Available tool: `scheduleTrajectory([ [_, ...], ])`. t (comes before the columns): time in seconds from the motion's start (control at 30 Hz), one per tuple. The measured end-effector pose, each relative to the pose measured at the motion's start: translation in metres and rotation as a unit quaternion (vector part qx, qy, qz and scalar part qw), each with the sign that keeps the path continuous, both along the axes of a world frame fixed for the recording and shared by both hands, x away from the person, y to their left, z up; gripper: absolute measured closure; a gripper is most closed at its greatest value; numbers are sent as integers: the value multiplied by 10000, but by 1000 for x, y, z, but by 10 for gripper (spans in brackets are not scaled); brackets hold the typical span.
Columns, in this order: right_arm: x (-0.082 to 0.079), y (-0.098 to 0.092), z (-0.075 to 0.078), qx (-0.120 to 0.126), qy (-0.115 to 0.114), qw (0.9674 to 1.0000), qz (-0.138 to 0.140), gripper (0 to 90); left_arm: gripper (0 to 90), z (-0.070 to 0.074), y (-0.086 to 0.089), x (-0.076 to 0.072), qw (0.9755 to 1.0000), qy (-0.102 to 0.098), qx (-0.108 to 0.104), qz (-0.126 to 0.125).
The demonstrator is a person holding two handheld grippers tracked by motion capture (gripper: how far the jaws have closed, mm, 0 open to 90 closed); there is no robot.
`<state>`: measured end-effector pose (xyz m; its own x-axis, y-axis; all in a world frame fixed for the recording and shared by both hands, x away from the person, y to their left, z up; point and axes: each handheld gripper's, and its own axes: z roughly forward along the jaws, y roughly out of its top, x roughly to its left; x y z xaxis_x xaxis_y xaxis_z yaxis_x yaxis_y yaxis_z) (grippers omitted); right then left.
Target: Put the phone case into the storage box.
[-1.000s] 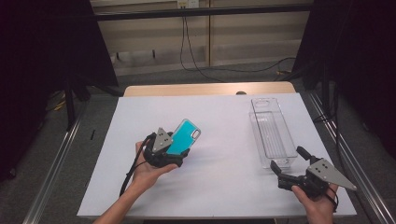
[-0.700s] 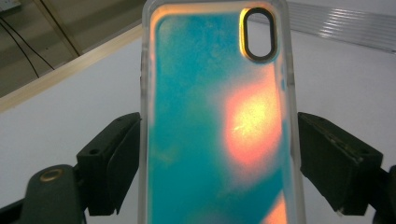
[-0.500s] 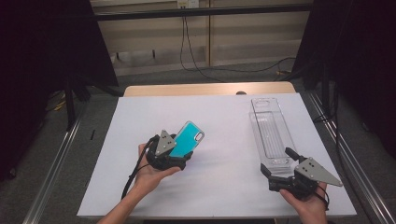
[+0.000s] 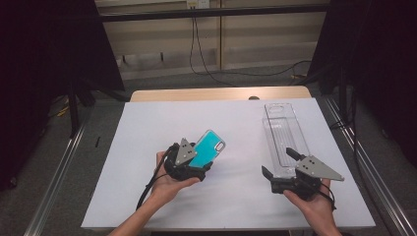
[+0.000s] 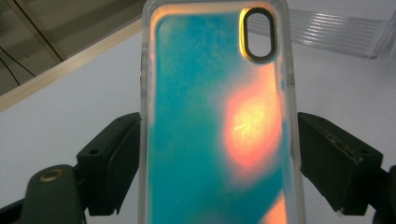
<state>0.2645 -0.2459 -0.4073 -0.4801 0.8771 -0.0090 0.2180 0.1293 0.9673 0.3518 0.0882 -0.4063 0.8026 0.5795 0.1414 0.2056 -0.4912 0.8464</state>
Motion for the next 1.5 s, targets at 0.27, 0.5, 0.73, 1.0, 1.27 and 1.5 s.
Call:
scheduleTrajectory([
  [0.27,12,18,6,9,22,9998,191,30,173,2,-11,3,10000,-46,-28,-42],
  [0.5,25,28,13,25,32,9996,283,35,173,7,-25,9,9998,-145,0,-119],
  [0.73,36,34,15,67,80,9993,352,45,173,8,-38,13,9995,-218,80,-196],
  [1.0,36,38,14,15,100,9990,428,97,173,3,-37,9,9994,-302,84,-122],
  [1.27,39,45,15,59,282,9980,559,145,173,2,-39,3,9984,-506,214,-105],
  [1.5,48,53,17,70,440,9980,457,147,173,1,-39,2,9983,-554,184,-48],
])
